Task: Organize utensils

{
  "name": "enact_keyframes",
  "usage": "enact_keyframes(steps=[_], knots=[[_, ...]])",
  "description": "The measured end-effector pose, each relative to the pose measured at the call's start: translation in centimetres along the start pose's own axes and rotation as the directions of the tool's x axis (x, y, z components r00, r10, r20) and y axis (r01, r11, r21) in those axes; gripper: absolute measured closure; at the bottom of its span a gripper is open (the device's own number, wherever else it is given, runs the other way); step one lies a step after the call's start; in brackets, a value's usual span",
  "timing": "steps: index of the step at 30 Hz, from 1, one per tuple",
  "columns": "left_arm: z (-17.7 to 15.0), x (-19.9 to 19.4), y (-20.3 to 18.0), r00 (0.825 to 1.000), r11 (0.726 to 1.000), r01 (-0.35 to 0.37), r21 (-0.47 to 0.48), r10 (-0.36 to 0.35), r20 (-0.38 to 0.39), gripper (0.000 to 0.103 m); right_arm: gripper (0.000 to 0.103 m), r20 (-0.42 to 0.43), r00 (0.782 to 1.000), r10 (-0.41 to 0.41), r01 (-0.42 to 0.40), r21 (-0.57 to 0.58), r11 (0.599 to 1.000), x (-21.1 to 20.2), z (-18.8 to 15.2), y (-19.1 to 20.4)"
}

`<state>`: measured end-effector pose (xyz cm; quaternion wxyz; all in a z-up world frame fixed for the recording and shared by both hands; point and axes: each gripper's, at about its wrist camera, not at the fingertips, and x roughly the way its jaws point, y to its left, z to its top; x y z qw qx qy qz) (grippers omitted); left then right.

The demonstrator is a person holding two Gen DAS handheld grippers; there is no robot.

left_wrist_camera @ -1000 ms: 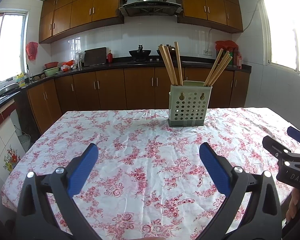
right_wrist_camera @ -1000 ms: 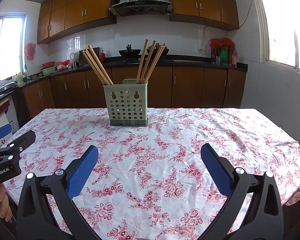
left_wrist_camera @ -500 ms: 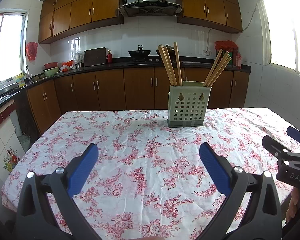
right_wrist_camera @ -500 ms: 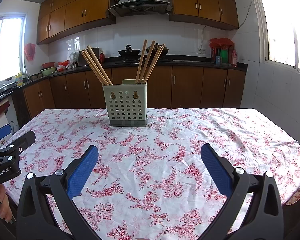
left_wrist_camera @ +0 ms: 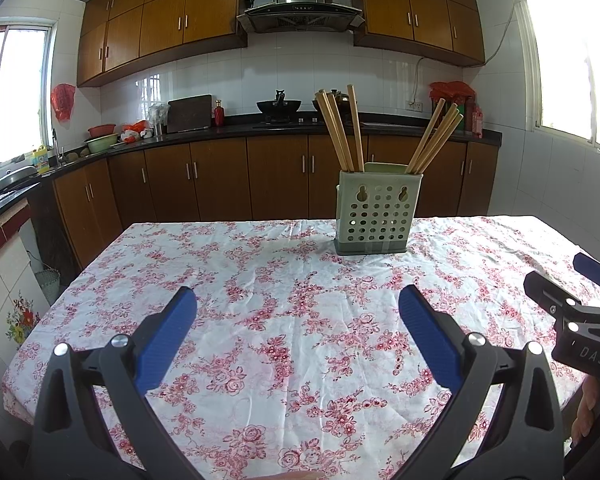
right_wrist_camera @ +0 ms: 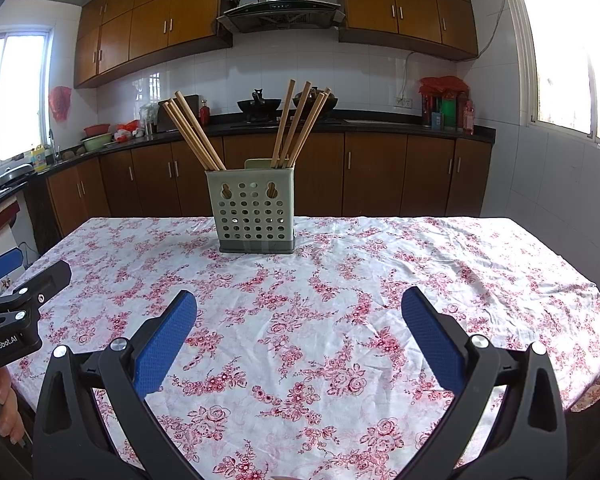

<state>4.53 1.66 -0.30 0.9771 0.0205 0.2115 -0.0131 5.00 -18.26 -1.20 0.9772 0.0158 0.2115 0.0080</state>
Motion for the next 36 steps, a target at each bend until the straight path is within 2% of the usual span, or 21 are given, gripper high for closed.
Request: enact_keyframes(steps=[36], knots=[[-0.14, 0.44, 0.66, 1.0, 1.0, 0.014, -0.006, -0.014, -0.013, 0.004, 0.002, -0.003, 1.0, -0.001, 0.001, 0.005, 1.0, 0.08, -0.03, 0.04]])
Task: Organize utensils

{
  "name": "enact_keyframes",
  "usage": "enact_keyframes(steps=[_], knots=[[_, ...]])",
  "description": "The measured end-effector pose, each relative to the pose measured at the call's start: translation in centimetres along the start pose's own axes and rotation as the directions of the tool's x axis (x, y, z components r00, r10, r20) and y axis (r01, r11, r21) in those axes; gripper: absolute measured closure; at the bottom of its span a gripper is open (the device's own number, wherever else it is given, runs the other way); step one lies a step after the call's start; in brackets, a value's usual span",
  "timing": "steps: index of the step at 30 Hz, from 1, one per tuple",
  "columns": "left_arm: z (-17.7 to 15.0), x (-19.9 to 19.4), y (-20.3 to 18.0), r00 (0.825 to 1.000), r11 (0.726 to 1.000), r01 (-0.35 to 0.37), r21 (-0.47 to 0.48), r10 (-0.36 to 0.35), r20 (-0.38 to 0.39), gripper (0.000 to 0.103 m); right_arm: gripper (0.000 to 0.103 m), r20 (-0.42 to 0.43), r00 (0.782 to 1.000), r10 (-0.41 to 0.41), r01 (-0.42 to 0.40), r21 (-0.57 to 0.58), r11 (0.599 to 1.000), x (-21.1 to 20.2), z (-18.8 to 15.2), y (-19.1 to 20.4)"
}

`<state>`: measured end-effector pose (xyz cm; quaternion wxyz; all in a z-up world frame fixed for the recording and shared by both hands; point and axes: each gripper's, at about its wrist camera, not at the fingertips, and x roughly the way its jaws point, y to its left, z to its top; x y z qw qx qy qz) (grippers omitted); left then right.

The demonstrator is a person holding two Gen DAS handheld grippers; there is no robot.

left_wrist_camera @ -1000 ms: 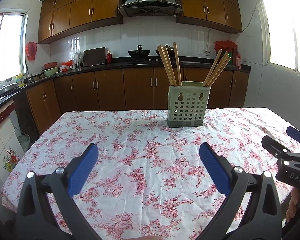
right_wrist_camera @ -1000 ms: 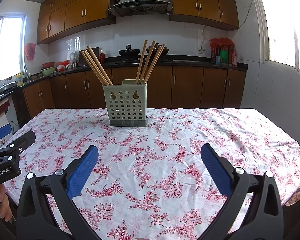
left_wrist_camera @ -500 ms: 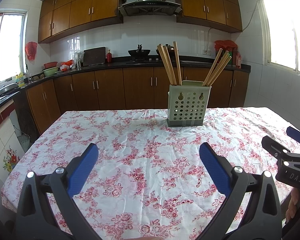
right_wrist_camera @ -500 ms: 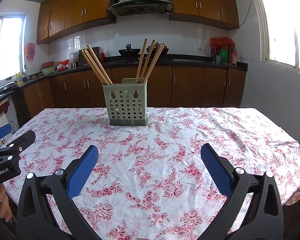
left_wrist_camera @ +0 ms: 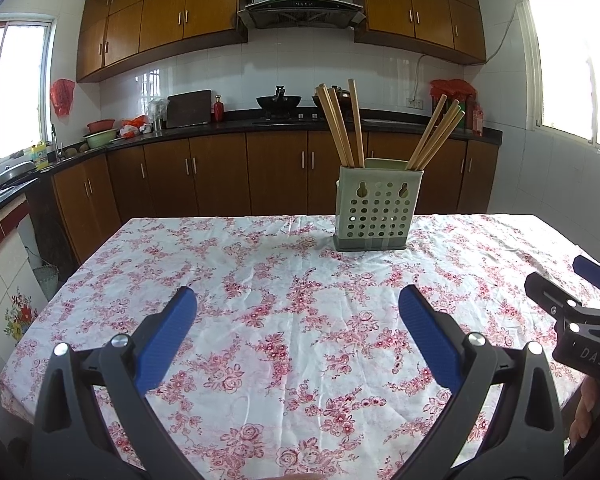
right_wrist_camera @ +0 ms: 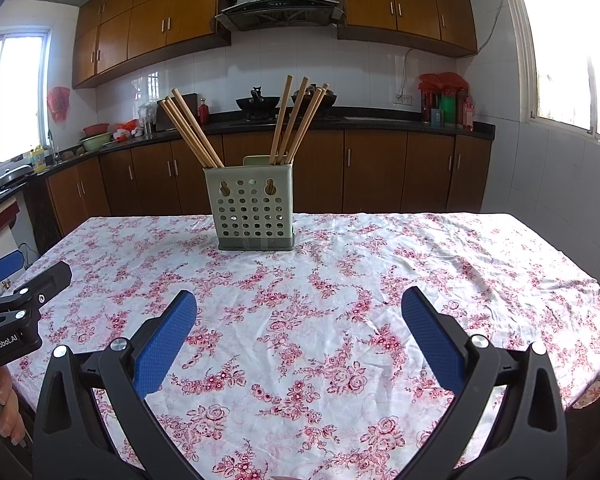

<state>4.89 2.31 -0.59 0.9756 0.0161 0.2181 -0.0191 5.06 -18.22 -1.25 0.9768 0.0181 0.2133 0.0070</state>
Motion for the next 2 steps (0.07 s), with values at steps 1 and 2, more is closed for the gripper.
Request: enact_keyframes(steps=[1, 2], knots=[[-0.01, 0.0, 0.0, 1.0, 1.0, 0.0, 0.0, 0.0, 0.0, 0.004, 0.002, 0.0, 1.0, 0.0, 0.0, 0.0, 1.0, 0.0, 0.0, -0.01], [0.01, 0.0, 0.0, 1.0, 1.0, 0.001, 0.0, -0.001, 0.0, 0.004, 0.002, 0.0, 1.0, 0.0, 0.0, 0.0, 1.0, -0.04, 0.01, 0.01]])
